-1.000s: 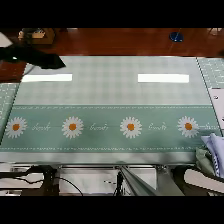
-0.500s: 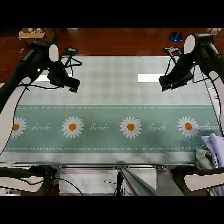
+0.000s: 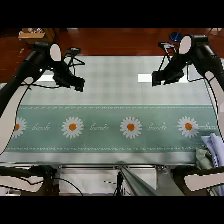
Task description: Fold the shirts.
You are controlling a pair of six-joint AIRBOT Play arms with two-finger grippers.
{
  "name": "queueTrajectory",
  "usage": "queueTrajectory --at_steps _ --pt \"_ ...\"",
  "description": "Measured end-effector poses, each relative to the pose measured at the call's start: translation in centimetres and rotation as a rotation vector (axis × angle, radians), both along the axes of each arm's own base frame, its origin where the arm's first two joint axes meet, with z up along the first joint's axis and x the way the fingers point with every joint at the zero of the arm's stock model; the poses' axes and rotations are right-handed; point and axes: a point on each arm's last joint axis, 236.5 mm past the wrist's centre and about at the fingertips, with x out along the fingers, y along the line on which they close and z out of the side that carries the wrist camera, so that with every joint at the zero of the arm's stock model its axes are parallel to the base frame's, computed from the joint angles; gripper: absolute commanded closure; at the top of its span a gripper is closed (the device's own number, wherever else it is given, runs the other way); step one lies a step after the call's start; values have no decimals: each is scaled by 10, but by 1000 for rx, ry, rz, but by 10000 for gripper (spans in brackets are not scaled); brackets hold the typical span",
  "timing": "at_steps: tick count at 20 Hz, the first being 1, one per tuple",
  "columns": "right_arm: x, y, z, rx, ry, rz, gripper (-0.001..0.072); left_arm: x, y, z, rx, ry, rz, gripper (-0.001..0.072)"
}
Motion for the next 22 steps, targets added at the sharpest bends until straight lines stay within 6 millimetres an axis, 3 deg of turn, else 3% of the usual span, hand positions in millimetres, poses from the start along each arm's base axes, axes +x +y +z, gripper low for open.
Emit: queueTrajectory --at_steps 8,22 --pt "3 2 1 11 -13 -4 116 4 -6 -8 -24 5 5 -13" --pt "4 3 1 11 -15 -3 115 -4 -7 -51 3 115 17 -13"
